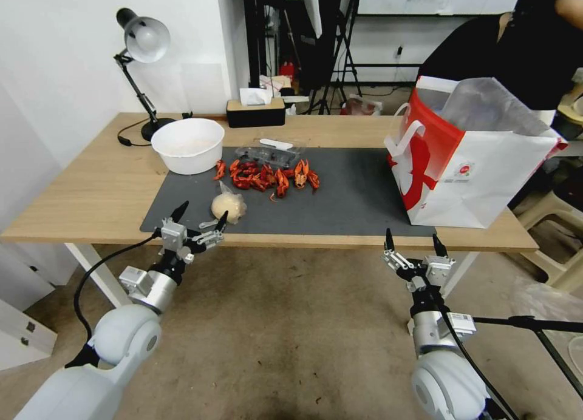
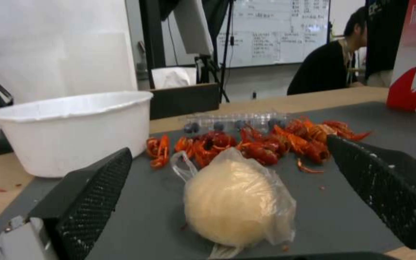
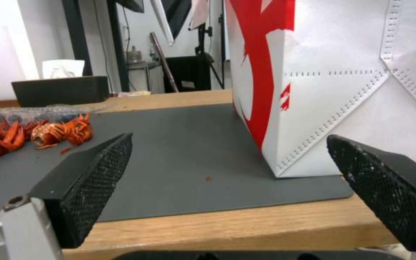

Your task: Pick up the trash from the table and place it into the takeout bag.

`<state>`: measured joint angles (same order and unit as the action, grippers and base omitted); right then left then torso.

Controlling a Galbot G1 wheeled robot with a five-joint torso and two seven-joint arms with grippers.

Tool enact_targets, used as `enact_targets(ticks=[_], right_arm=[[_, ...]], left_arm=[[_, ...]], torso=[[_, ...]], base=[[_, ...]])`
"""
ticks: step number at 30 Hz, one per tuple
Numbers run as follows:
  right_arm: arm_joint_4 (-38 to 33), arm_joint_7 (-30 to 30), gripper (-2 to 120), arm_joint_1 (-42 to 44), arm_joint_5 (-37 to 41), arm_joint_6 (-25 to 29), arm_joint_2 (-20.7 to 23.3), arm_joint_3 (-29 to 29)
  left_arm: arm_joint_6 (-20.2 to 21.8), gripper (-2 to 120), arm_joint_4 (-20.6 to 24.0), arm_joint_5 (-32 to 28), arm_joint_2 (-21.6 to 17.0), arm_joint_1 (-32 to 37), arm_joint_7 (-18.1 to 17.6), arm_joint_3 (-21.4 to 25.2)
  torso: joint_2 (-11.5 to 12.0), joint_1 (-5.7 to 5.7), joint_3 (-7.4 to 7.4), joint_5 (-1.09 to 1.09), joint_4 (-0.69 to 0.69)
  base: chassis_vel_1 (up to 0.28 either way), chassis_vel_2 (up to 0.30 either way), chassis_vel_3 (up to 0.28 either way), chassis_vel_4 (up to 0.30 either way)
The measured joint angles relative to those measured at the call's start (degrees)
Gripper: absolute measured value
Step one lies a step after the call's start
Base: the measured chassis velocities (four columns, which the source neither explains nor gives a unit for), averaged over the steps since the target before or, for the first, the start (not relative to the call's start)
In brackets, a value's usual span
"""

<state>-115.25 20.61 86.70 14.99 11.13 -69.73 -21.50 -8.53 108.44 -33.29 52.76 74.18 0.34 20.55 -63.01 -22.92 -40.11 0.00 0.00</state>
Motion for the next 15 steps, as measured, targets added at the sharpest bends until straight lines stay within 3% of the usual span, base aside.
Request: enact_targets(ticks=[2,3,7,15], right_arm=[[0.01,0.0,100,0.01,0.0,-0.01,0.0,0.0],[0.04,0.02,100,0.05,0.01,-0.05,-0.06,-0.01],[0.25,0.02,100,-0.02,-0.04,-0.08,-0.3,0.0],[0.46,0.04,100,-0.16,-0.2,-0.11,-0.58,0.08]], left_arm=[[0.63,100,-0.28,-0.79,-0.32,-0.71,0.04,-0.36],[3.95,100,-0.47,-4.08,-1.19,-2.8,-0.19,-1.48],[7.61,100,-1.15,-7.82,-1.77,-5.94,-0.9,-3.12],[10.56,99,-3.44,-10.28,-2.24,-10.43,-1.87,-6.2]], torso=[[0.0,0.01,0.0,-0.01,-0.01],[0.0,0.0,0.0,0.0,0.0],[0.0,0.0,0.0,0.0,0.0],[0.0,0.0,0.0,0.0,0.0]], base=[[0.0,0.0,0.0,0.0],[0.0,0.0,0.0,0.0],[0.0,0.0,0.0,0.0],[0.0,0.0,0.0,0.0]])
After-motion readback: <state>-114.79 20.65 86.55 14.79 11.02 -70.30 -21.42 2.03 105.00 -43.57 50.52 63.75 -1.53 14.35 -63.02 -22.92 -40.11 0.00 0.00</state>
